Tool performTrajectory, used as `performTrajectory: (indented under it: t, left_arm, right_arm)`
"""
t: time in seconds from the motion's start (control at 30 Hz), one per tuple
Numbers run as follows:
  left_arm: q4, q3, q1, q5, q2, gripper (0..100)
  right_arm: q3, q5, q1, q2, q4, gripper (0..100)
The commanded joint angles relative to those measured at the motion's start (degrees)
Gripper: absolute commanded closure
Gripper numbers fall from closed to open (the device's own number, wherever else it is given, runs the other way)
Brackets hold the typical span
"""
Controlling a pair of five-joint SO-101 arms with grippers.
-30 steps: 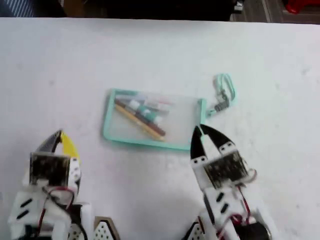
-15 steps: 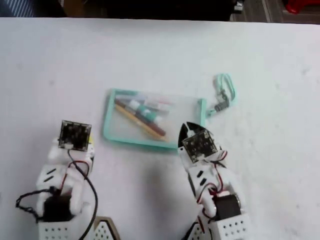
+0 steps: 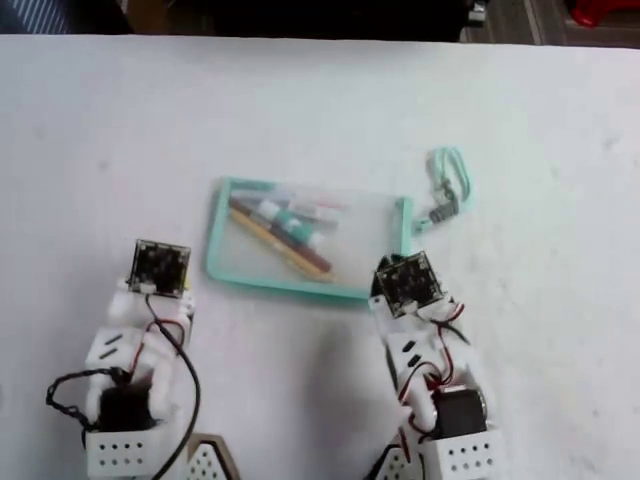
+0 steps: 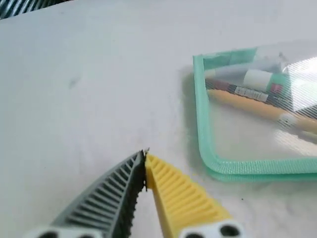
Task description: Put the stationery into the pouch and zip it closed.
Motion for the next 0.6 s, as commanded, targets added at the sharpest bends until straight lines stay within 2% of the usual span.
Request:
performTrajectory:
  t: [0.0, 0.1, 0.33, 0.57]
  left_arm:
    - [4.48, -0.09, -0.04, -0.09, -0.66, 98]
    - [8.18, -0.09, -0.04, -0.09, -0.66, 98]
    - [23.03, -0.09, -0.04, -0.35, -0.66, 98]
    - [23.91, -0.09, -0.4, -0.09, -0.66, 98]
  right_arm:
    - [0.53, 0.0, 0.48, -0.04, 8.4, 98.1]
    - [0.53, 0.0, 0.75, -0.04, 12.79, 98.1]
    - [0.53, 0.0, 0.57, -0.22, 27.3, 98.1]
    - [0.53, 0.0, 0.92, -0.13, 26.77, 98.1]
